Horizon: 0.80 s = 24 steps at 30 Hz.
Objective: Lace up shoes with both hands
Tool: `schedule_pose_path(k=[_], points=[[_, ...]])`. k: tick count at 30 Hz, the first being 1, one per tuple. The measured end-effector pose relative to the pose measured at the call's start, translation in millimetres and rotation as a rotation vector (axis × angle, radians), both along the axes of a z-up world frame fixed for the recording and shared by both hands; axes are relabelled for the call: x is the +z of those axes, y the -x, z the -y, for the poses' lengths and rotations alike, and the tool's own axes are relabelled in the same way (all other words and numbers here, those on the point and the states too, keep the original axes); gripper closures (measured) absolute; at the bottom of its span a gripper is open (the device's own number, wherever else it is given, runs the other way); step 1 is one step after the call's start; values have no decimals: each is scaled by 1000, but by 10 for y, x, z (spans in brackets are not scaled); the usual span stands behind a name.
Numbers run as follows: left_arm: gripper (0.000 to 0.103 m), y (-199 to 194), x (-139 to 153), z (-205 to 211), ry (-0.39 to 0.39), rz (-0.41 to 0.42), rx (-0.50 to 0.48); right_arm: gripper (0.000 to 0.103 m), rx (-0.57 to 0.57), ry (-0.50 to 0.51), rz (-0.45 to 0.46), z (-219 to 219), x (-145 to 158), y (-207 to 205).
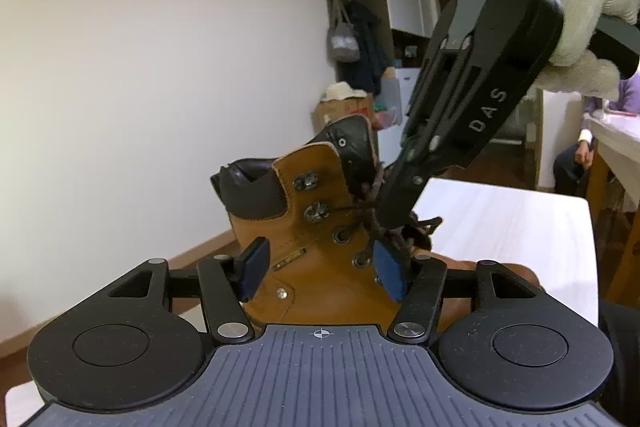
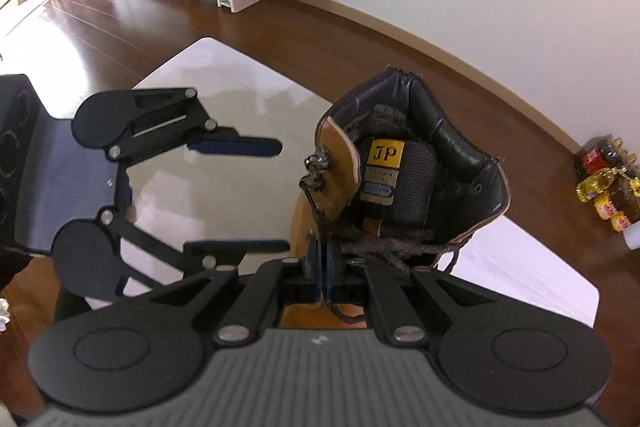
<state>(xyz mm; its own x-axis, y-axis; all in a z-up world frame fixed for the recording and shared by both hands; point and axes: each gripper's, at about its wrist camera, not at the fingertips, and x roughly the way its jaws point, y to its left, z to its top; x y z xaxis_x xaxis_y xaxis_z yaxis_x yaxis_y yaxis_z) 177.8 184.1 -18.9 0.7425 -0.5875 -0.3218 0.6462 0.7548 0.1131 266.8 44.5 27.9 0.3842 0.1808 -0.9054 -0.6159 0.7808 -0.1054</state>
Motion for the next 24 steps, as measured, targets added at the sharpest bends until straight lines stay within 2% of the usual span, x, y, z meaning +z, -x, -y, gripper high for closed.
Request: schedule_pose_path(k=[5, 15, 19, 24], points=[[33, 14, -17, -5, 2, 12, -14, 100, 2, 19, 5, -51, -16, -38], [33, 80, -38, -23, -69, 82, -38, 99, 24, 66, 35, -209, -12, -74], [33, 47, -32, -58, -80, 73, -40, 99, 26, 74, 25, -196, -42, -66], [31, -23, -66, -28, -88, 24, -37, 99, 23, 63, 9, -145, -69, -42]])
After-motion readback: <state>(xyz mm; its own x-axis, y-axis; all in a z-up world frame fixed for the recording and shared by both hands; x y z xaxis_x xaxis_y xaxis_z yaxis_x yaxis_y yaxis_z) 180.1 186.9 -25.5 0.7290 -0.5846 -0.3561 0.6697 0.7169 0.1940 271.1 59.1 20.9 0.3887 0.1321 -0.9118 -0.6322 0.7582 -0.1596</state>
